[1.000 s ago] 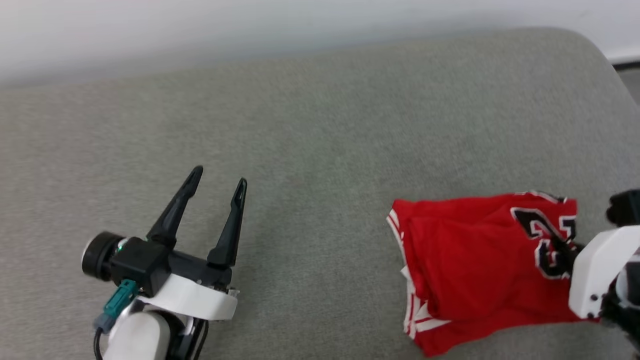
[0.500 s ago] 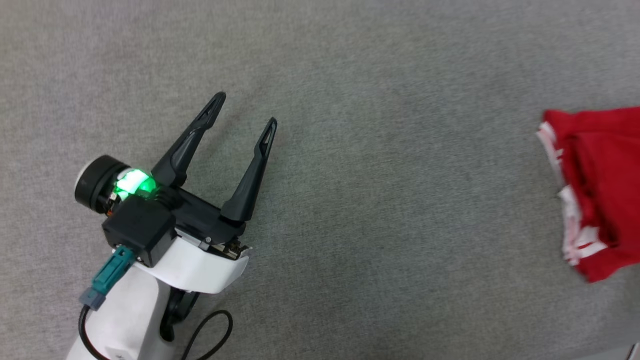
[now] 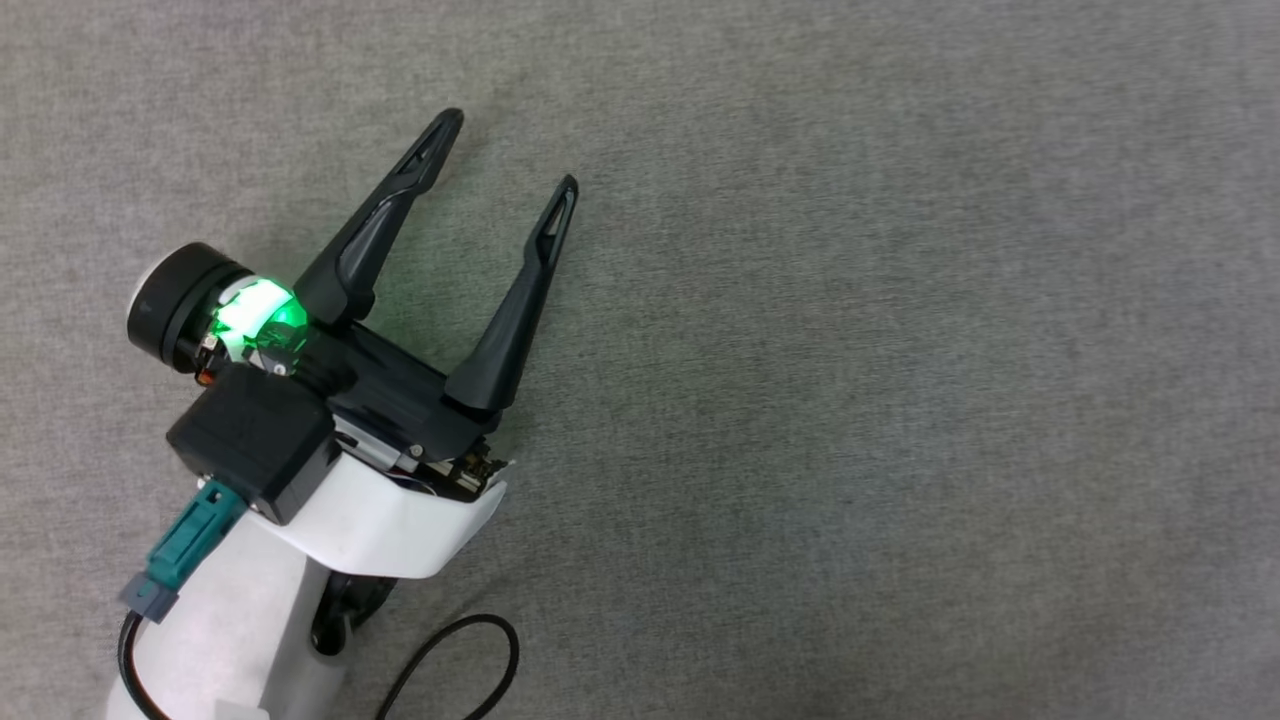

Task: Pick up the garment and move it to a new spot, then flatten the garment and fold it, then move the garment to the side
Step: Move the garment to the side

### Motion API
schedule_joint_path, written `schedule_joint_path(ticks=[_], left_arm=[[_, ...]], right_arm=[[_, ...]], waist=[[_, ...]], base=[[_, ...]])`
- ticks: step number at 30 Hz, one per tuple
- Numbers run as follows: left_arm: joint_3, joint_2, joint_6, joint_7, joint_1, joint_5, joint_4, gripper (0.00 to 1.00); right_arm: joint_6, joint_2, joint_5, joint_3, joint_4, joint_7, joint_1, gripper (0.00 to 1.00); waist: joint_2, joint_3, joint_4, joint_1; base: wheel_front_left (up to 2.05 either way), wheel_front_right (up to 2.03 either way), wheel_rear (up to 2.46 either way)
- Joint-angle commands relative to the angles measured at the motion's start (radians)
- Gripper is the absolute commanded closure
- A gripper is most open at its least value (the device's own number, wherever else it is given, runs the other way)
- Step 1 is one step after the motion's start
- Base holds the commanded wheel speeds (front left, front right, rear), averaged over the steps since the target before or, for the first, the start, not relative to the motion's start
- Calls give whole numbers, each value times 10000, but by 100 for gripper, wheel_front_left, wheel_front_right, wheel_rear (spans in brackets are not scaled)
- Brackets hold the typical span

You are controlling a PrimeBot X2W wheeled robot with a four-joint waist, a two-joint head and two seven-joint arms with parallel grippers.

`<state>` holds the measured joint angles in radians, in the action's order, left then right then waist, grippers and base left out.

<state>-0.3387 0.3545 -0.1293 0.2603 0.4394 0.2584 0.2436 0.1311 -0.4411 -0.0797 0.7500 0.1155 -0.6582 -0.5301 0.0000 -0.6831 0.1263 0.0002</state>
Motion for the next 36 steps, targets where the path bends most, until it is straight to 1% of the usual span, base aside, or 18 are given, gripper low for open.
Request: schedule_joint_path(ticks=[1, 2, 3, 4, 5, 7, 13, 15, 19, 21, 25, 29, 35, 36], left_arm=[[-14, -18, -20, 61, 135, 34, 75, 0], [-28, -22, -20, 61, 156, 56, 80, 0], [-44, -30, -20, 60, 170, 82, 80, 0], [-51, -27, -20, 54, 171, 101, 73, 0], [-53, -28, -20, 55, 174, 93, 57, 0], [-40, -48, -21, 55, 130, 116, 18, 0], [75, -222, -20, 55, -154, 104, -190, 0], [133, -323, -11, 55, -338, 98, -327, 0], [308, -538, 75, 56, -821, 101, -646, 0], [399, -696, 113, 54, -1105, 125, -807, 0], [528, -1046, 214, 47, -1726, 182, -1187, 0], [650, -1337, 291, 47, -2289, 215, -1563, 0], [852, -1674, 420, 47, -3097, 228, -2050, 0], [852, -1674, 420, 47, -3097, 228, -2050, 0]], right_arm=[[-8, 183, 45, 109, 131, 214, -140, 100], [-8, 220, 131, 117, 205, 337, -126, 100], [-8, 229, 193, 89, 247, 514, -75, 87], [-10, 289, 218, 130, 309, 690, -92, 53], [-8, 332, 329, 139, 397, 839, -73, 0], [-10, 417, 368, 130, 544, 1209, -67, 0], [-10, 273, 557, 112, 1124, 2257, 233, 0], [-10, 220, 491, 57, 1245, 2783, 357, 0], [-8, 53, 406, -411, 1389, 3930, 749, 0], [-10, 93, 305, -605, 1481, 4483, 979, 0], [-10, 296, -1, -1015, 1693, 5511, 1534, 0], [-8, 526, -300, -1397, 1907, 6227, 2110, 0], [-10, 1034, -525, -2051, 1932, 6914, 2930, 0], [-10, 1034, -525, -2051, 1932, 6914, 2930, 0]], waist=[[0, -116, -118, -2], [0, -129, -135, -2], [0, -129, -153, -2], [0, -118, -170, -2], [0, -96, -183, -2], [0, -8, -216, -2], [0, 566, -363, -2], [0, 899, -424, -2], [0, 1679, -542, -2], [0, 2111, -620, -2], [0, 3012, -801, -2], [0, 3766, -1019, -2], [0, 4752, -1322, -2], [0, 4752, -1322, -2]], base=[[0, 0, 0], [0, 0, 0], [0, 0, 0], [0, 0, 0], [0, 0, 0], [0, 0, 0], [0, 0, 0], [0, 0, 0], [0, 0, 0], [0, 0, 0], [0, 0, 0], [0, 0, 0], [0, 0, 0], [0, 0, 0]])
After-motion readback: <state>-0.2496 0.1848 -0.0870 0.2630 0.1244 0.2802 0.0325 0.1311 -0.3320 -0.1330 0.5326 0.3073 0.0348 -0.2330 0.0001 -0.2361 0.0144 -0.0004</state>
